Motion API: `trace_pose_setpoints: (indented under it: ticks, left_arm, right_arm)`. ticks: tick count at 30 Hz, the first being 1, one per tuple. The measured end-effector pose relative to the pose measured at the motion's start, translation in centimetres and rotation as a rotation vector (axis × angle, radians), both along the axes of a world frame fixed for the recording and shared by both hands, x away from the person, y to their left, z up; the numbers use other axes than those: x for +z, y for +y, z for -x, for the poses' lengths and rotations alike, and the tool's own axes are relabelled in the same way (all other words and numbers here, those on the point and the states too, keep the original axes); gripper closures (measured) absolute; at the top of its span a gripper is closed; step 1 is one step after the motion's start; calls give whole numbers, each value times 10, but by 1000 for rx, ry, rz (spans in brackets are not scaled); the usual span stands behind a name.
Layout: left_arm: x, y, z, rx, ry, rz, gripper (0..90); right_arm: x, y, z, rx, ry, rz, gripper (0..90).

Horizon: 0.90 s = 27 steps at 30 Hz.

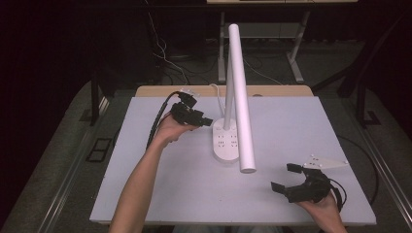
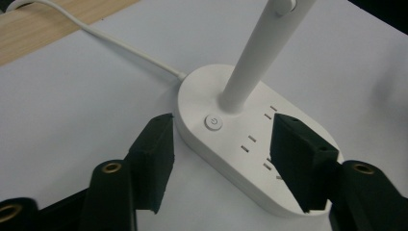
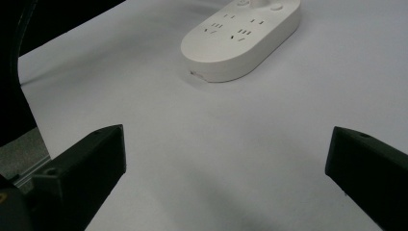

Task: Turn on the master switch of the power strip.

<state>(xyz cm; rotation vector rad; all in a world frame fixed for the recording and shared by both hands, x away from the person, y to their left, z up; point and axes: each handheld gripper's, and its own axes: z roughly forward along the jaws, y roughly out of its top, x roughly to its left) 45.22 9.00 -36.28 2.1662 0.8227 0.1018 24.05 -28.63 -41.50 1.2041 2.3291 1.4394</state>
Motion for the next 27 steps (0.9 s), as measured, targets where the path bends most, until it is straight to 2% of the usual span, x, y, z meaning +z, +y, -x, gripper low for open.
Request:
trace_pose_setpoints:
  ticks: [6,12,15,18,23,27]
  left_arm:
    - [-2,-3,-5,-8,3,-10,498]
    - [-8,-6,-9,4,19,5,565]
    - [-10,-7,-11,14,27,5,640]
    - [-14,-8,-13,28,38,30,713]
    - [-18,-9,-16,36,48,45,812]
    - [-21,-11,-18,47,55,31,896]
  right_arm:
    - [0,0,0,1,1,-1,0]
    - [0,-1,0,1,0,1,0]
    - [0,-1,0,0,1,2,0]
    - [0,-1,0,-6,2,1,0]
    - [0,-1,0,-6,-1,2,0]
    - [0,-1,0,-5,2,2,0]
